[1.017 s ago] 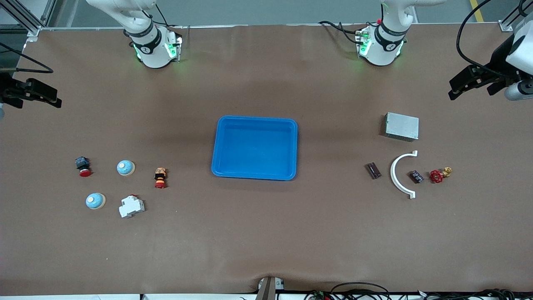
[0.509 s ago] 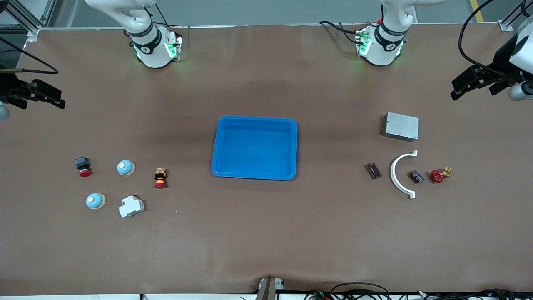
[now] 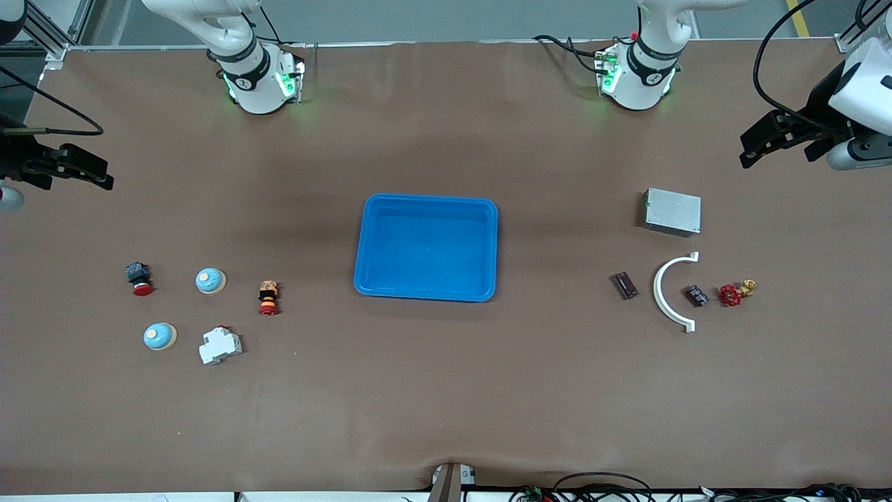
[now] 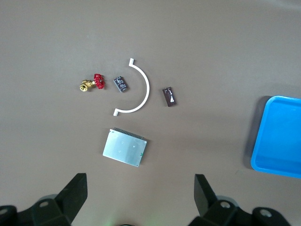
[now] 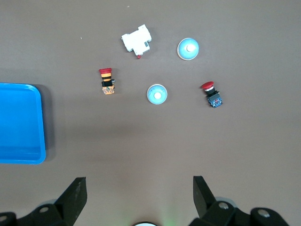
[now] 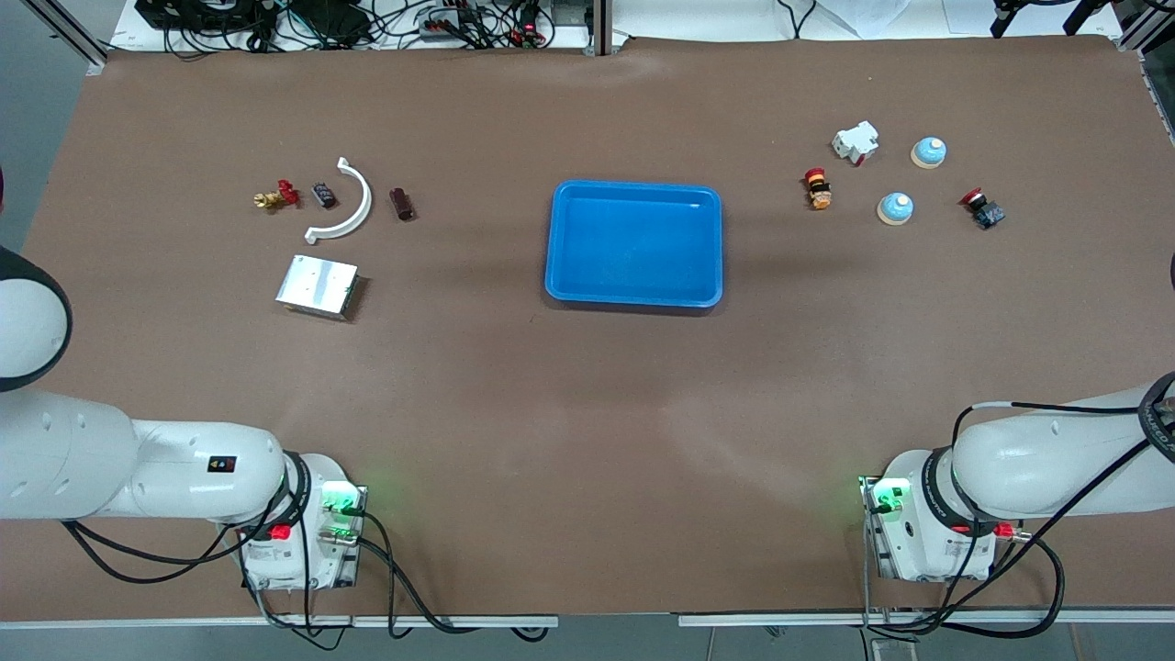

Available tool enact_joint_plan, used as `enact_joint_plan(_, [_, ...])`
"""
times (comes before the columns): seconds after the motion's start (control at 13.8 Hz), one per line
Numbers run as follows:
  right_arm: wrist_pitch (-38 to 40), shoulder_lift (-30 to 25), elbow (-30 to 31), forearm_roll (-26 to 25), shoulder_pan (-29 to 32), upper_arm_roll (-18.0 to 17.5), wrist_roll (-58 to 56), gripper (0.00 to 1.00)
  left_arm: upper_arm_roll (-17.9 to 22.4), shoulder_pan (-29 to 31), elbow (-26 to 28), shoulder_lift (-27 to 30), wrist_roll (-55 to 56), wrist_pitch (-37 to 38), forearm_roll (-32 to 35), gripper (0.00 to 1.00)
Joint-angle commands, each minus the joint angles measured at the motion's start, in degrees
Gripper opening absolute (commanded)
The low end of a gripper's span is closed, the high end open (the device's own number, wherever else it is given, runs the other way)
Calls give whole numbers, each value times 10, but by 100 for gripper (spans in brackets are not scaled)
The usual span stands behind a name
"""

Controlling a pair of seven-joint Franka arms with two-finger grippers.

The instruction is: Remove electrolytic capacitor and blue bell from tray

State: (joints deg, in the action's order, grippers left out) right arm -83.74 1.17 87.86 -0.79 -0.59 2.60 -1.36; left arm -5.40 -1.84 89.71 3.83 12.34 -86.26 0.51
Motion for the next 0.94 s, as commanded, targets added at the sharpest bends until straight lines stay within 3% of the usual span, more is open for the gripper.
enact_joint_plan(0.0, [2, -21, 14, 6, 1, 2, 3, 100, -3, 3, -9, 4, -9, 12, 6, 100])
enact_joint_plan(0.87, [2, -21, 13, 6, 12, 0, 1, 100, -3, 3, -10, 1, -13, 12, 5, 100])
